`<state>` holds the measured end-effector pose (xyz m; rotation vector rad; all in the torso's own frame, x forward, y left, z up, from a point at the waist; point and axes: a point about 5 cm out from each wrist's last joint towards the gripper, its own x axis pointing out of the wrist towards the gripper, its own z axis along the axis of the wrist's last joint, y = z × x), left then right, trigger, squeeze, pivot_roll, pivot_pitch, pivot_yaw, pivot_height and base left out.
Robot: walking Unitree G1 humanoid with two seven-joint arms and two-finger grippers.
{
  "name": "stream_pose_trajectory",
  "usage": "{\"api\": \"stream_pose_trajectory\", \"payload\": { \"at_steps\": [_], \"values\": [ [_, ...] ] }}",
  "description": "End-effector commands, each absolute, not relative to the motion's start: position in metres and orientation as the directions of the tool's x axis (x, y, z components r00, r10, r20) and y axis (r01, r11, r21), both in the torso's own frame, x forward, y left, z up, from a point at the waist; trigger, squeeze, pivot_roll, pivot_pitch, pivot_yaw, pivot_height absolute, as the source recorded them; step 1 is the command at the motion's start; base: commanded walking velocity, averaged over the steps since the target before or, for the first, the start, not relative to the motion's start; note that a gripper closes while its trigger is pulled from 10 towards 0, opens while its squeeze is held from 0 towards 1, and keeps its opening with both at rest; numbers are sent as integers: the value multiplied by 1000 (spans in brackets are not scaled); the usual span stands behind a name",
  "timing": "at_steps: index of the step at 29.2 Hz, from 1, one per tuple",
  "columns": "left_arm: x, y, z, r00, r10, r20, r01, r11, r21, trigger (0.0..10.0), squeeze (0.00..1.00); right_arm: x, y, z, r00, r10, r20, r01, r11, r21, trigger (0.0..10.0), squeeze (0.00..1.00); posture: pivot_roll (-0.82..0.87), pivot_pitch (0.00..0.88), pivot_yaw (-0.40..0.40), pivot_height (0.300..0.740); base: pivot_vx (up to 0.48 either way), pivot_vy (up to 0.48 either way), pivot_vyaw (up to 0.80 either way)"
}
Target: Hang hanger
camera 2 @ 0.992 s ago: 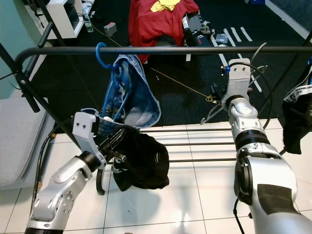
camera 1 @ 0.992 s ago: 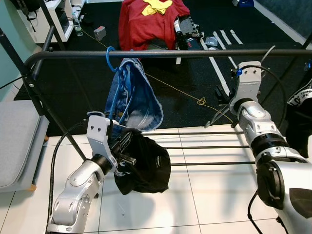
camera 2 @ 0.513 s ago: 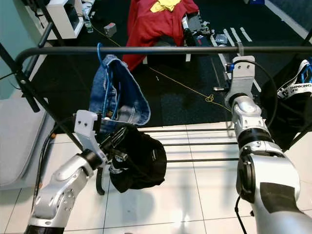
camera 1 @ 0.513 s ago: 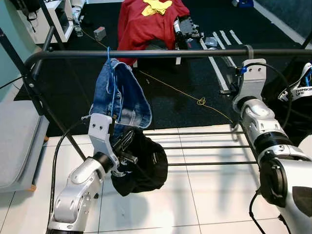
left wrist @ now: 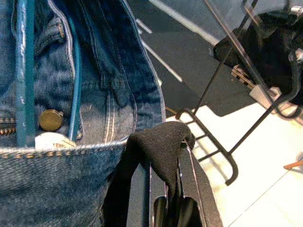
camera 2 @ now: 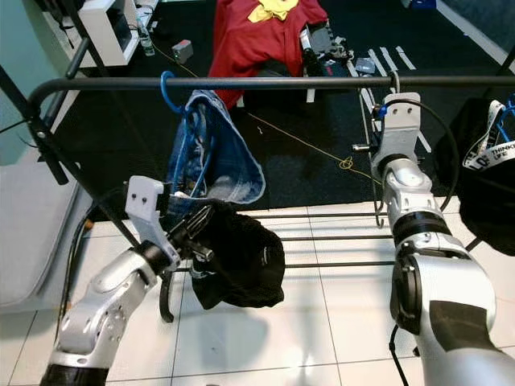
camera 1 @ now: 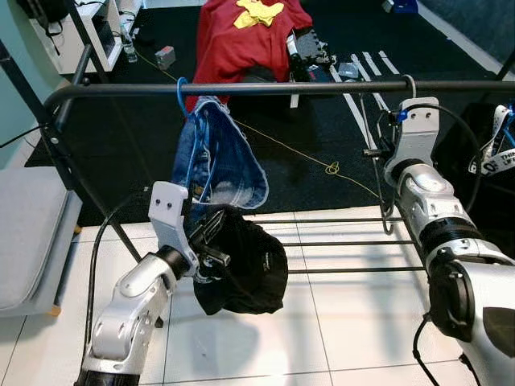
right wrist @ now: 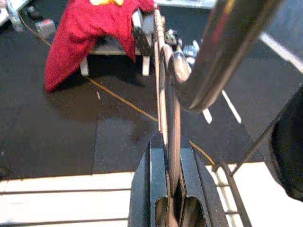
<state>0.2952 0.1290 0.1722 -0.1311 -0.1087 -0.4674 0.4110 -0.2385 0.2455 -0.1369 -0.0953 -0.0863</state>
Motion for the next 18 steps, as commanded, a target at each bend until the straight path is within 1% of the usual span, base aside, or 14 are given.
{"api": "stream_pose_trajectory", "payload": {
  "at_steps": [1, 4, 10, 15, 16, 18],
  "values": [
    [296, 129, 169, 894, -431, 123, 443, 891, -99, 10000, 0, 411, -233, 248, 989, -54, 139, 73, 988, -139, 0, 0, 78, 131, 52, 740, 0, 0, 0],
    [298, 126, 163, 901, -420, 106, 430, 896, -108, 10000, 0, 407, -218, 232, 986, 24, 162, 3, 986, -165, 0, 0, 69, 118, 65, 740, 0, 0, 0],
    [302, 121, 162, 896, -433, 103, 442, 891, -105, 10000, 0, 404, -218, 224, 988, 21, 156, 3, 988, -154, 0, 0, 55, 103, 71, 740, 0, 0, 0],
    [306, 118, 159, 891, -445, 84, 452, 887, -98, 10000, 0, 399, -212, 202, 994, 37, 101, -26, 994, -107, 0, 0, 58, 87, 66, 740, 0, 0, 0],
    [306, 118, 159, 891, -445, 84, 452, 887, -98, 10000, 0, 399, -212, 202, 994, 37, 101, -26, 994, -107, 0, 0, 58, 87, 66, 740, 0, 0, 0],
    [304, 118, 156, 891, -448, 69, 453, 886, -97, 10000, 0, 391, -206, 184, 995, 59, 77, -49, 992, -118, 0, 0, 59, 85, 63, 740, 0, 0, 0]
  ]
}}
